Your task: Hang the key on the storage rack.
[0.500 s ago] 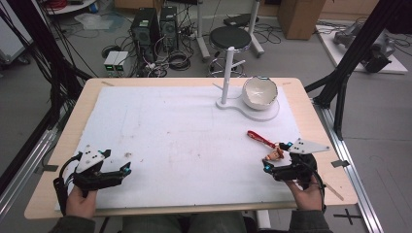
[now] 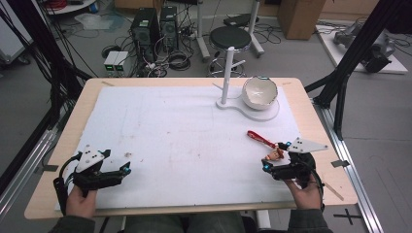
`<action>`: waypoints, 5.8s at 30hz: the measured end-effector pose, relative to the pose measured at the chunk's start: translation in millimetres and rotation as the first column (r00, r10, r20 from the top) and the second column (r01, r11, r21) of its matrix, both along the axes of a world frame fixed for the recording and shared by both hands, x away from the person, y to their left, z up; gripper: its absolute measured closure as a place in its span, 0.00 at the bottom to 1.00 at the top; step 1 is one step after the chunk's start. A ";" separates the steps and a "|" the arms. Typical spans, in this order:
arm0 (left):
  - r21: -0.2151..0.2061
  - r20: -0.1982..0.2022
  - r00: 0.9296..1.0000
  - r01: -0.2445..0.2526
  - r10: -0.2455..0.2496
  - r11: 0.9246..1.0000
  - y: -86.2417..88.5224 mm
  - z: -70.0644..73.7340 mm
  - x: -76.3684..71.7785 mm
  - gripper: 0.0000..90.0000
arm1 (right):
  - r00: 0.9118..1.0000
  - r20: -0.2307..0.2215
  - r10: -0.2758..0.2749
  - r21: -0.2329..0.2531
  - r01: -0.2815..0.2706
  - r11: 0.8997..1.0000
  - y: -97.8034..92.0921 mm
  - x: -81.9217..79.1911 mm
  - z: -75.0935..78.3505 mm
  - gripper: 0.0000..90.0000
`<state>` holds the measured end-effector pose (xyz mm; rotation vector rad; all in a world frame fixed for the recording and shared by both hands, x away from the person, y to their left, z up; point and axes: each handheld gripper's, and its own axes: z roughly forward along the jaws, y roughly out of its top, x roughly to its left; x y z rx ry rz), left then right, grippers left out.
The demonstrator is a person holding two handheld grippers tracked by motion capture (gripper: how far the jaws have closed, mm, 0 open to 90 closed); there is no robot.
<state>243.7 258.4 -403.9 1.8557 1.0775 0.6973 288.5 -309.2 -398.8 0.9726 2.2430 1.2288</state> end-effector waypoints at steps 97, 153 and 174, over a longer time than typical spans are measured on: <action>-0.003 0.016 1.000 -0.025 0.025 1.000 2.2 -1.4 -1.0 0.22 | 0.968 -0.249 0.008 -0.190 -0.057 0.980 0.3 109.0 13.6 0.52; -0.004 0.018 0.999 -0.027 0.027 1.000 3.3 -1.4 -0.8 0.22 | 0.922 -0.387 0.003 -0.286 -0.123 0.950 3.0 119.5 -12.8 0.94; -0.006 0.023 0.999 -0.035 0.035 0.999 3.6 -0.9 -1.4 0.22 | 0.946 -0.321 0.049 -0.133 -0.096 0.986 -4.7 107.0 4.7 0.95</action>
